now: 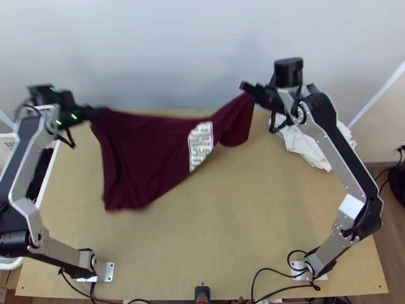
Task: Fold the t-shirt
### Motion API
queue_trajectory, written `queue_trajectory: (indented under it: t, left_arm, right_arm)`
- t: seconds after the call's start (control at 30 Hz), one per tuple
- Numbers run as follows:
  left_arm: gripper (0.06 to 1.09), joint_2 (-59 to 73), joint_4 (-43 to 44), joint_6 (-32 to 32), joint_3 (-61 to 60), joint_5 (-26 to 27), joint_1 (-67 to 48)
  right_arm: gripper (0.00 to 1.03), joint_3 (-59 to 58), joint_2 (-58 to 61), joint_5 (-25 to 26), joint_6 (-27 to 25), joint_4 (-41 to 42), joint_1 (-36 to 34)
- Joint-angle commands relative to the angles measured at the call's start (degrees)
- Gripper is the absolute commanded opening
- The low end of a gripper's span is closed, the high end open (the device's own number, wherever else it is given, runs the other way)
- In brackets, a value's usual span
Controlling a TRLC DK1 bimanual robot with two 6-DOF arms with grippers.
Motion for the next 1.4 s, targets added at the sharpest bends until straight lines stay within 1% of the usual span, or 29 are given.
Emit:
queue_trajectory:
  t: [0.0,0.07,0.1,0.2,0.27,0.37,0.5,0.67,0.7,0.83,0.97,1.07,1.1,1.27,1.37]
  left_arm:
    - [0.09,-3.5,0.37,-3.07,6.76,-1.44,0.59]
    - [0.1,-4.91,1.6,-3.68,9.66,-2.75,0.94]
    - [0.1,-5.96,2.66,-3.94,10.54,-3.46,1.03]
    - [0.09,-9.57,8.2,-4.38,11.07,-6.53,1.47]
    - [0.1,-11.76,10.31,-4.38,10.81,-7.68,1.64]
    - [0.1,-14.93,9.51,-4.12,7.38,-7.68,1.82]
    - [0.09,-20.9,7.4,-2.45,-6.42,-7.06,0.33]
    - [0.09,-29.78,6.44,-0.87,-23.47,-5.65,-1.17]
    - [0.09,-31.63,5.12,-0.78,-26.2,-4.51,-1.34]
    - [0.09,-37.52,0.02,1.86,-36.04,-3.11,-2.4]
    - [0.09,-40.24,-8.77,5.28,-42.02,-2.14,-4.51]
    - [0.1,-41.82,-18.26,9.68,-44.74,-2.05,-9.08]
    - [0.1,-42.35,-20.19,10.29,-45.44,-2.05,-11.28]
    - [0.1,-44.55,-26.78,10.29,-48.43,-2.05,-21.12]
    - [0.1,-44.2,-26.17,9.85,-50.72,-1.96,-24.11]
  right_arm:
    - [0.03,6.63,0.9,2.16,-7.0,4.73,-0.63]
    - [0.03,9.97,1.16,3.39,-11.92,8.42,-1.07]
    - [0.03,11.29,1.16,4.18,-13.24,10.36,-1.51]
    - [0.03,12.16,-0.42,5.94,-13.94,17.83,-3.79]
    - [0.03,11.37,-2.0,6.47,-14.65,20.9,-4.49]
    - [0.03,9.18,-3.32,6.56,-15.53,18.0,-4.67]
    - [0.03,4.17,-5.25,6.47,-15.53,9.74,-3.97]
    - [0.03,-4.89,-10.35,6.47,-15.53,8.95,-3.09]
    - [0.03,-6.2,-11.32,6.47,-15.53,8.95,-3.09]
    - [0.03,-10.34,-13.78,6.47,-15.53,8.07,-2.82]
    - [0.03,-13.67,-15.09,6.38,-15.53,6.84,-2.82]
    - [0.03,-15.08,-15.36,6.29,-15.53,6.14,-2.74]
    - [0.03,-15.34,-15.36,6.29,-15.53,5.79,-2.74]
    - [0.03,-18.77,-15.97,6.12,-14.3,5.0,-2.03]
    - [0.03,-23.26,-16.68,5.24,-11.57,5.0,-1.95]
